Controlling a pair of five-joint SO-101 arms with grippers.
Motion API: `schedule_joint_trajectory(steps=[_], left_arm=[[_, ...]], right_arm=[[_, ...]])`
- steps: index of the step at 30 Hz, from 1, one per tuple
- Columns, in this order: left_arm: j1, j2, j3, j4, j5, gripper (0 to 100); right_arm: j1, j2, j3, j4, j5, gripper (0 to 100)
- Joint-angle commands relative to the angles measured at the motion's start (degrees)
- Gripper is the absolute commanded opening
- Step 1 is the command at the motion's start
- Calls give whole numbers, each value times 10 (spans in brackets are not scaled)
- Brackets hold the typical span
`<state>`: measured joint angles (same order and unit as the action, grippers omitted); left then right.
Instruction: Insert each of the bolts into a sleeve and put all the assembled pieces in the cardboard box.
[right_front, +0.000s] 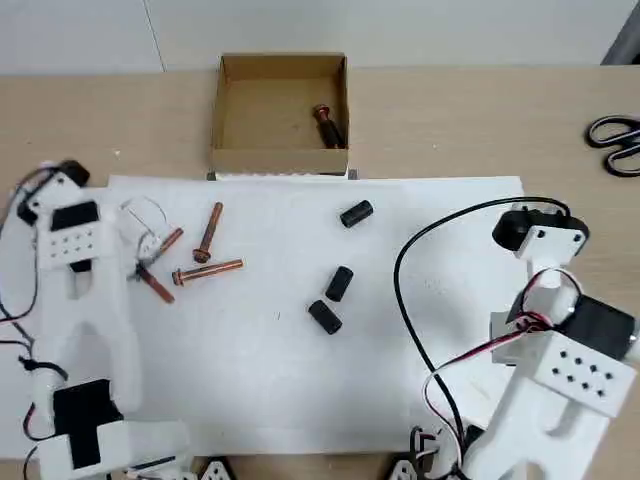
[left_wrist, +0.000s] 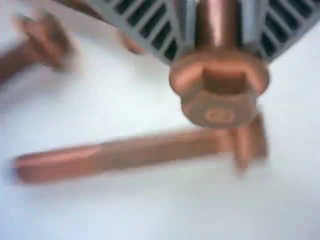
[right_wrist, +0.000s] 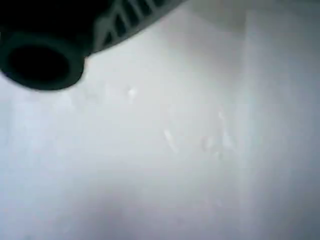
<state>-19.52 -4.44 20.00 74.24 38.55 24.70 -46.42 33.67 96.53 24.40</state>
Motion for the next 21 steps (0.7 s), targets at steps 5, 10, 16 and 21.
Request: schedule_joint_trajectory(steps=[5,10,16,21], left_arm=[[61,-8,-214,133,-51,6],[139,-62,-303,194,-64,6],[239,-180,-301,175,-62,6],[269,-238,-266,141,-54,6]], right_arm=[[-41,-101,-78,2,-86,4],[-106,-195,-82,1,-130,3],[-160,-296,-50,0,-164,3],[-202,-378,8,-51,-191,3]])
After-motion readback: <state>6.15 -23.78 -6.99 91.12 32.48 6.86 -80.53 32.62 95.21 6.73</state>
